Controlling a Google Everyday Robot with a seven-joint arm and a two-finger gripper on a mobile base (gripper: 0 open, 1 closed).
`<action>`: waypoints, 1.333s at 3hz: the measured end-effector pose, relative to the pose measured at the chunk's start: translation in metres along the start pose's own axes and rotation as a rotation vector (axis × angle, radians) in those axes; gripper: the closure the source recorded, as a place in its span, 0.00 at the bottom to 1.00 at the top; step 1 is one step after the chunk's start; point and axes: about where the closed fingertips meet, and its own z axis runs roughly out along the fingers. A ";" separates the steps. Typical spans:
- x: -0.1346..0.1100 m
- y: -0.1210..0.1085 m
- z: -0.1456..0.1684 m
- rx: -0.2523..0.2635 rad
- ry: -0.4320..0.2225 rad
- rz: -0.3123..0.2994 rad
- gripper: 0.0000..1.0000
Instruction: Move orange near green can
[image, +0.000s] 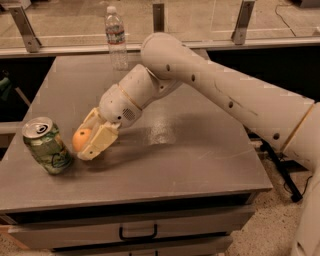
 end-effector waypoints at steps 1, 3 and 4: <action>-0.003 0.000 0.004 -0.009 -0.003 -0.002 0.07; -0.006 -0.009 -0.025 0.082 0.031 -0.012 0.00; -0.005 -0.023 -0.106 0.302 0.119 -0.003 0.00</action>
Offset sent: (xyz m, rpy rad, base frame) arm 0.0123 -0.0040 0.0120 0.0025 -0.0339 -0.0384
